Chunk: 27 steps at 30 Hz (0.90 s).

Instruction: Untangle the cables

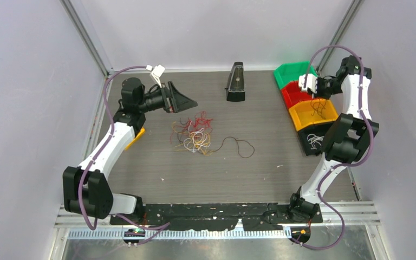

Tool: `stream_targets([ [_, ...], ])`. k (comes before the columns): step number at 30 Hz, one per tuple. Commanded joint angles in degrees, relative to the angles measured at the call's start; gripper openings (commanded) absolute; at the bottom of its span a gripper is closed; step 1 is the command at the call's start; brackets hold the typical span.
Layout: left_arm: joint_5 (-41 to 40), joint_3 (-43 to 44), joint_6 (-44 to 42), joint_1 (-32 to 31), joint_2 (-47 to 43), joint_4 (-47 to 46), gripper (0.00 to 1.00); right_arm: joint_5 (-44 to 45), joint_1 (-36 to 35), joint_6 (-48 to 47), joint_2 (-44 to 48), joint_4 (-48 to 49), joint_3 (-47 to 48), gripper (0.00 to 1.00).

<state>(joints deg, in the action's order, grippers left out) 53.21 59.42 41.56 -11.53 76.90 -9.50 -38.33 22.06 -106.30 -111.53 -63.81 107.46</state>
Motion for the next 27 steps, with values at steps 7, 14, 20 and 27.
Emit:
stream_targets([
  [7, -0.85, 0.79, -5.10, -0.17, -0.21, 5.00, 1.00, 10.65, 3.07, -39.66, -1.08, -11.13, -1.15, 0.05],
  [14, -0.96, 0.47, -5.26, -0.24, -0.39, 5.54, 0.99, 19.23, 3.84, -50.18, -3.69, -17.06, 1.28, 0.05],
  [20, -1.03, 0.04, -5.53, -0.17, -0.35, 5.70, 1.00, 22.90, 3.95, -51.62, -4.32, -20.25, 2.84, 0.05],
  [27, -0.97, -0.50, -5.48, -0.16, -0.41, 5.86, 1.00, 24.23, 3.82, -51.64, -4.54, -23.37, 4.19, 0.05],
])
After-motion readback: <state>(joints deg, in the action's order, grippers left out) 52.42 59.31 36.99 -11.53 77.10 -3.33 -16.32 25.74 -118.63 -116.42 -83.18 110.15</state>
